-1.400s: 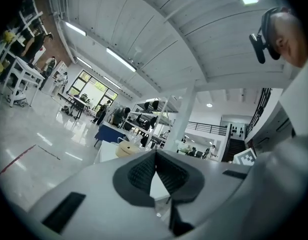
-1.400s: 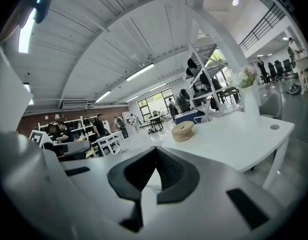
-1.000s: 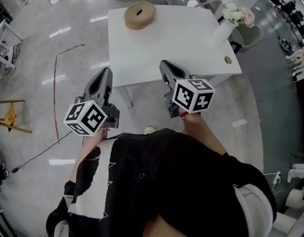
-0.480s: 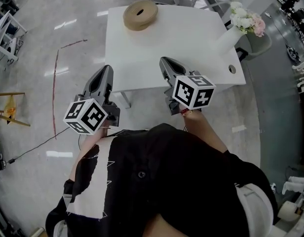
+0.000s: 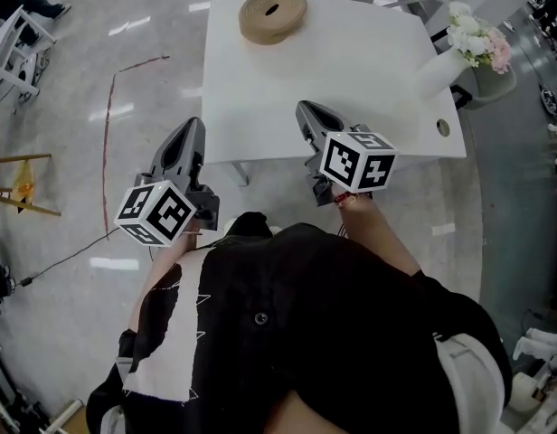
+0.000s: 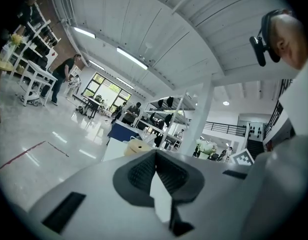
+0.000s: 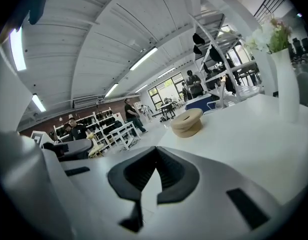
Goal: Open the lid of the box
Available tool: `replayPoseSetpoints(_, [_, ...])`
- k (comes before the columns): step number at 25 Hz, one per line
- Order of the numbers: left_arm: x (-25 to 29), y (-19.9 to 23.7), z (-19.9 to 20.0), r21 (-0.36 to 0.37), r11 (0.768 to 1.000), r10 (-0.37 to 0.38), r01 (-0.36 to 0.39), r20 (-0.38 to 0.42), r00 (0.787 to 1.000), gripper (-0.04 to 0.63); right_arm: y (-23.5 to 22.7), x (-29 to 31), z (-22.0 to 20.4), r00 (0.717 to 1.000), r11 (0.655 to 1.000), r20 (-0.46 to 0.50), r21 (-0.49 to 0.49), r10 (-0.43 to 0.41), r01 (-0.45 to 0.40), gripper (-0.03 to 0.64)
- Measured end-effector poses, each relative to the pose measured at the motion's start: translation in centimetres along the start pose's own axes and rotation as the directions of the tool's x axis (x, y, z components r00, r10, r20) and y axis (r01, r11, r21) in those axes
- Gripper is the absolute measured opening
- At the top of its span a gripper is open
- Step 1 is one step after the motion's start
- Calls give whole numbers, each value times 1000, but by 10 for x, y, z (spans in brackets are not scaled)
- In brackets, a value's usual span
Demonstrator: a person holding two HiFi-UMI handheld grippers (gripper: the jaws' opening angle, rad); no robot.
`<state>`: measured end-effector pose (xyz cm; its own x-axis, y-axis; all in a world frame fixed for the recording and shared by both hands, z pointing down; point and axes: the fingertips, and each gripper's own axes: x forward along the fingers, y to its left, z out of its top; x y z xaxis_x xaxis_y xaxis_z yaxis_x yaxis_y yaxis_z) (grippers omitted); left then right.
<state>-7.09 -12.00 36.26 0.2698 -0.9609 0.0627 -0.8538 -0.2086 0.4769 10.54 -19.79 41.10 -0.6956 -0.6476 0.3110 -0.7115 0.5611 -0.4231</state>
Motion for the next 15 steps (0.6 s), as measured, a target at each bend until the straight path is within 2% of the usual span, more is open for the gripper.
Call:
replayPoseSetpoints(8, [17, 47, 5, -38, 999, -10, 8, -51, 999, 11, 11, 47, -15, 997, 999, -70, 40, -33, 36, 3])
replayPoseSetpoints(15, [56, 81, 39, -25, 997, -77, 76, -74, 994, 11, 21, 93, 10, 996, 995, -50, 63, -77, 81, 3])
